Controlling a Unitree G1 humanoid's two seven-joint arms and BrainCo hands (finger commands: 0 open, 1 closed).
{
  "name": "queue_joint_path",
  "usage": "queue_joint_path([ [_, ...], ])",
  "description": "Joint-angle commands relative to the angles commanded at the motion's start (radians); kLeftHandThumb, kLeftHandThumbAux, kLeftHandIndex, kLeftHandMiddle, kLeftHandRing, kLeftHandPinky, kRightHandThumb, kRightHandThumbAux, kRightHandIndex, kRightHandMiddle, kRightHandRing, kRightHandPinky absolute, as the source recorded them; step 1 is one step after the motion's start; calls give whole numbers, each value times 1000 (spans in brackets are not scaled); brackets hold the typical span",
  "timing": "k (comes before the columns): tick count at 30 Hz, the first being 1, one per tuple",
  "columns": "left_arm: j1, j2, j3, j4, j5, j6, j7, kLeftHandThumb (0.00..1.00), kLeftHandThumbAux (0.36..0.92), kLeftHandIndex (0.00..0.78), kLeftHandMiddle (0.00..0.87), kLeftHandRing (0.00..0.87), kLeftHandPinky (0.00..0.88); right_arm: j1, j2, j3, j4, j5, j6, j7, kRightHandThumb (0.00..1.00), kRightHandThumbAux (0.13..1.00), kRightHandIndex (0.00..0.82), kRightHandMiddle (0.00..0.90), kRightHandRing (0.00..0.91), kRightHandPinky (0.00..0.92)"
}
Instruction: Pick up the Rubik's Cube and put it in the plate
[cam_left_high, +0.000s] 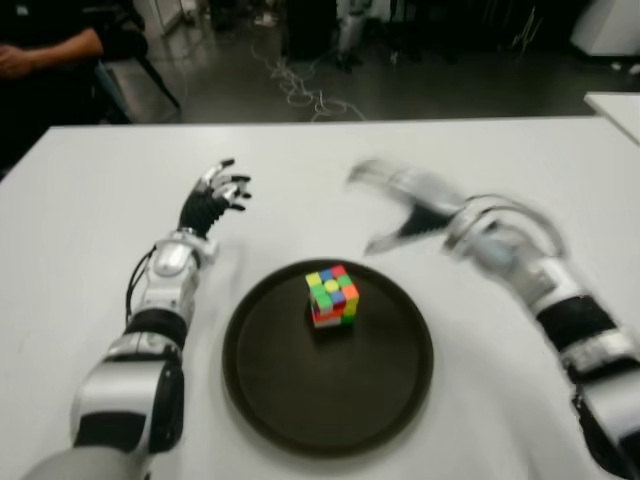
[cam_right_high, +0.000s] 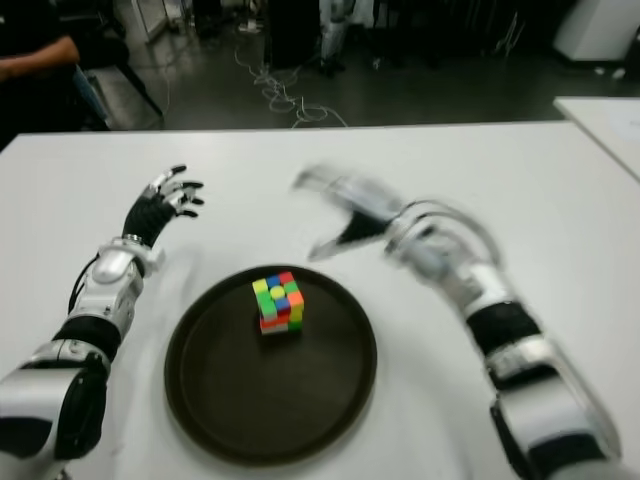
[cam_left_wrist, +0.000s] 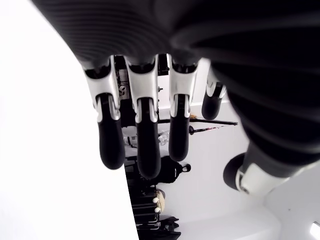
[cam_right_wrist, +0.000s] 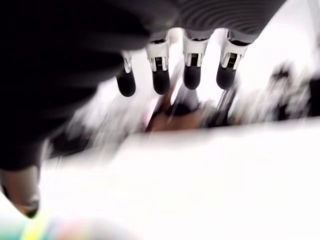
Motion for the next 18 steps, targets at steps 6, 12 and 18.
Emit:
queue_joint_path([
  [6, 0, 0, 3, 4, -3, -4, -3, 336, 595, 127, 311, 383, 439, -55, 53, -43, 200, 53, -58, -149, 0, 651, 39, 41, 58, 125],
  [12, -1, 0, 3, 2, -4, 0, -4, 345, 596, 125, 312, 387, 444, -106, 84, -47, 350, 80, -18, -160, 1, 654, 69, 65, 91, 161],
  [18, 0, 1, 1, 2, -1, 2, -4, 340, 589, 122, 314, 385, 433, -136, 106, -62, 430, 109, 44, -149, 9, 668, 91, 90, 109, 158],
])
